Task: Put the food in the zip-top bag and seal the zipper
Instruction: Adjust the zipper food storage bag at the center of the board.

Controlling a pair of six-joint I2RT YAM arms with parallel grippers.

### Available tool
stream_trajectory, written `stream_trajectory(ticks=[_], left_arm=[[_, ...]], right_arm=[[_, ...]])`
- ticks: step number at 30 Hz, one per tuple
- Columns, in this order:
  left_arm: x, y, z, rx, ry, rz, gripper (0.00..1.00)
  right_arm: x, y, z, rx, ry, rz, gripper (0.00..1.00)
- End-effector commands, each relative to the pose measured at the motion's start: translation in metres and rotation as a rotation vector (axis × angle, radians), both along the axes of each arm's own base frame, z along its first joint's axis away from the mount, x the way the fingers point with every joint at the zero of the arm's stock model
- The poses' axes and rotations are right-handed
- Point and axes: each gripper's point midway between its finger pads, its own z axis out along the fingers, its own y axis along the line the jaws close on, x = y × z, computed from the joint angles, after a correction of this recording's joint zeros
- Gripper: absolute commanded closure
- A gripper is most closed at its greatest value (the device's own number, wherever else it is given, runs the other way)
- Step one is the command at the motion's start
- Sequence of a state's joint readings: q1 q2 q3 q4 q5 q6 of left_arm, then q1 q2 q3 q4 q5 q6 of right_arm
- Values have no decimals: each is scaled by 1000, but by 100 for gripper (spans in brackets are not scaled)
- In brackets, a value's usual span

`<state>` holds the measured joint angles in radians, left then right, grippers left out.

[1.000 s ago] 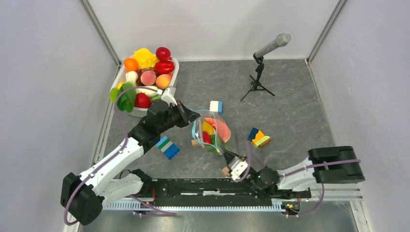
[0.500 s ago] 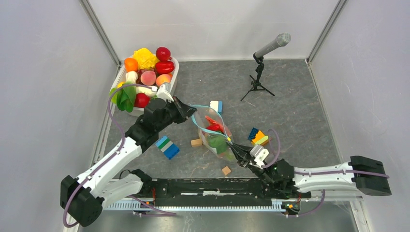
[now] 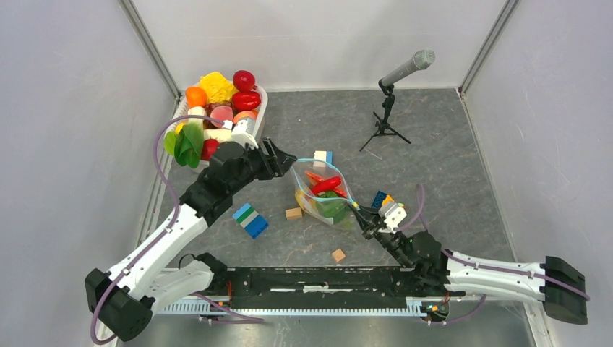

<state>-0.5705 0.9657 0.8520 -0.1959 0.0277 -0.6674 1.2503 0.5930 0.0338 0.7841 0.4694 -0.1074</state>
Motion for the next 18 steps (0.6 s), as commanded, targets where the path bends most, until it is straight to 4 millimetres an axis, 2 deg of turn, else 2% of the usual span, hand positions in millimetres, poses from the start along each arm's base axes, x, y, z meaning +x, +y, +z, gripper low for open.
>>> stream_trajectory(ticks=[1,6,10,18], left_arm=[[-2,9,24,70,-116,-26,25],[-2,10,24,135,-163,-64,15],[4,3,18,169,-182,-106,13],[8,-17,23,117,-221,-177,12]], right_arm=[[11,-9,-6,-21,49,-32,100],[20,-18,-23,-56,101,-59,100],[20,-21,-25,-44,95,-48,100],[18,-16,-30,-70,99,-19,100]])
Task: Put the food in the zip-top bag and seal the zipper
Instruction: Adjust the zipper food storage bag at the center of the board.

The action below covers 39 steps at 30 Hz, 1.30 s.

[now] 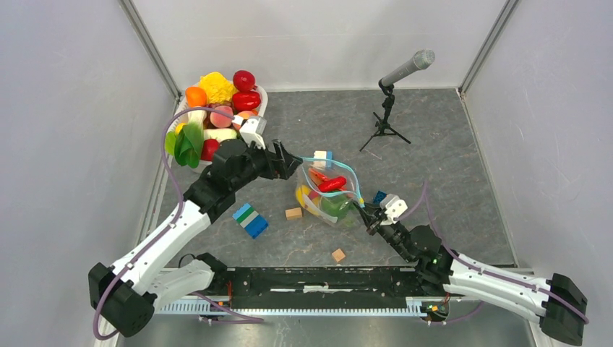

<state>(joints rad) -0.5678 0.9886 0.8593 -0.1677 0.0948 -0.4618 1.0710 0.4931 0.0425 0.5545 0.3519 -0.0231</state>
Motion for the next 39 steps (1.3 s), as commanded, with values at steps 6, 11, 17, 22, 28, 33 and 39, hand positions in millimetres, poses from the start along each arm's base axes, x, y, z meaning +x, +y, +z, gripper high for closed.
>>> stream_trajectory(ticks=[6,11,17,22,28,33,39], left_arm=[[8,-26,23,-81,-83,-107,14],[18,-23,8,-70,-24,-45,34],[8,-27,14,-68,-56,-111,36],[-11,-37,21,-47,-114,-264,23],[-19,-42,3,48,-55,-365,32],[-14,-35,-4,99,-45,-334,47],[-4,-28,-1,125,-58,-272,64]], right_arm=[[-3,7,-4,-14,10,35,100],[-2,7,-2,-5,11,32,100],[0,3,-3,-6,22,9,100],[1,3,-5,-13,29,4,100],[0,5,-5,-15,30,13,100],[1,5,-2,-9,26,12,100],[-2,7,2,28,35,27,98]])
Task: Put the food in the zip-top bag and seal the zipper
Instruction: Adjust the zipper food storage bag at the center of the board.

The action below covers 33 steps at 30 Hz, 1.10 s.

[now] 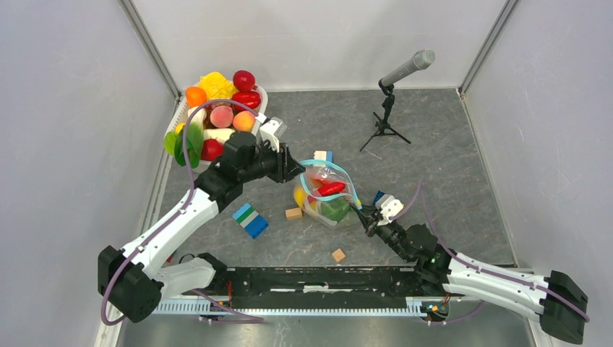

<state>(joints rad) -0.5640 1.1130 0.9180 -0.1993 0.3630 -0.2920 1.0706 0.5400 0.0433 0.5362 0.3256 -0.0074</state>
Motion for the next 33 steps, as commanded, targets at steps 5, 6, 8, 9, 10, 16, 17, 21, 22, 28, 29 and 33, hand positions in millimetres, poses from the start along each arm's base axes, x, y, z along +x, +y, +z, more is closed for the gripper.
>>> stream_trajectory(ticks=[5,6,8,9,10,16,17,21,22,28,29,33], left_arm=[[21,8,16,33,-53,84,77],[21,7,16,26,-48,83,78],[21,5,17,13,-45,81,79],[21,4,17,6,-44,83,80],[21,4,17,2,-42,84,80],[19,3,20,-14,-41,80,80],[19,3,20,-15,-42,80,80],[18,4,20,-14,-40,78,80],[18,4,20,-15,-41,79,80],[19,6,21,-14,-43,94,80],[19,6,21,-13,-43,94,80],[19,9,23,-15,-48,106,78]], right_arm=[[-2,2,25,129,6,8,87],[-3,2,26,140,8,11,84],[-3,2,27,159,14,11,79],[-3,2,28,173,17,10,75],[-3,2,29,185,20,10,72],[-5,6,32,238,29,26,63],[-5,6,34,243,29,27,63],[-2,4,39,274,20,8,72],[-2,4,39,271,20,4,76],[0,-1,32,269,27,-20,92],[0,-2,33,273,24,-25,96],[1,-8,27,271,19,-42,100]])
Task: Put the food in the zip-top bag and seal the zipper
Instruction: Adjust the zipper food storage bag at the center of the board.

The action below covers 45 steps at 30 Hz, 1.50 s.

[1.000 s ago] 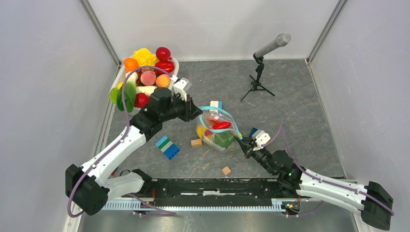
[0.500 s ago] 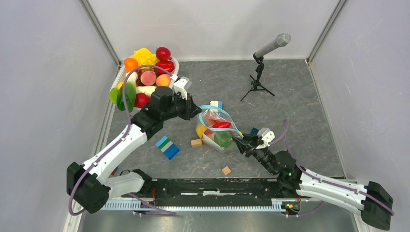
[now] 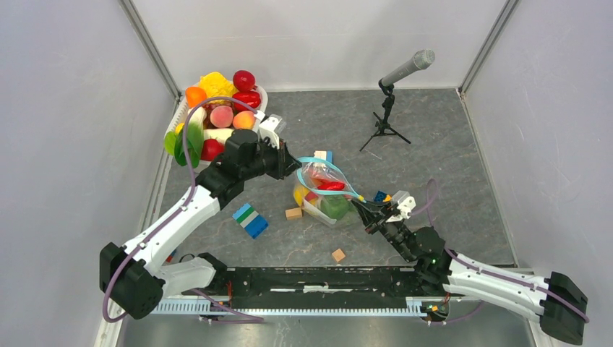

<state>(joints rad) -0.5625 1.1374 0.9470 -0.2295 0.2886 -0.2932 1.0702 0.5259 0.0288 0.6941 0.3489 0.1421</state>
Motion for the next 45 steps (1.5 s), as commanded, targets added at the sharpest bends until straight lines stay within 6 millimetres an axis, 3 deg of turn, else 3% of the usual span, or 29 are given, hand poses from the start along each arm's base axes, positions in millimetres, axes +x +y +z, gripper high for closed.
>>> stream_trajectory(ticks=[1,6,10,14,23,45], left_arm=[[6,3,27,-52,-58,39,74],[0,3,38,-73,-76,19,34],[-2,11,50,-55,-114,30,28],[-2,19,64,-22,-164,38,15],[-12,24,97,-38,-269,12,8],[-10,42,87,-62,-245,136,0]], right_arm=[[2,-10,-6,22,-9,-37,100],[2,-4,7,4,-14,-17,100],[2,1,9,-37,1,-5,100],[2,6,19,-71,-7,20,100],[3,12,61,-36,-37,81,100],[60,24,127,-103,-96,-10,100]])
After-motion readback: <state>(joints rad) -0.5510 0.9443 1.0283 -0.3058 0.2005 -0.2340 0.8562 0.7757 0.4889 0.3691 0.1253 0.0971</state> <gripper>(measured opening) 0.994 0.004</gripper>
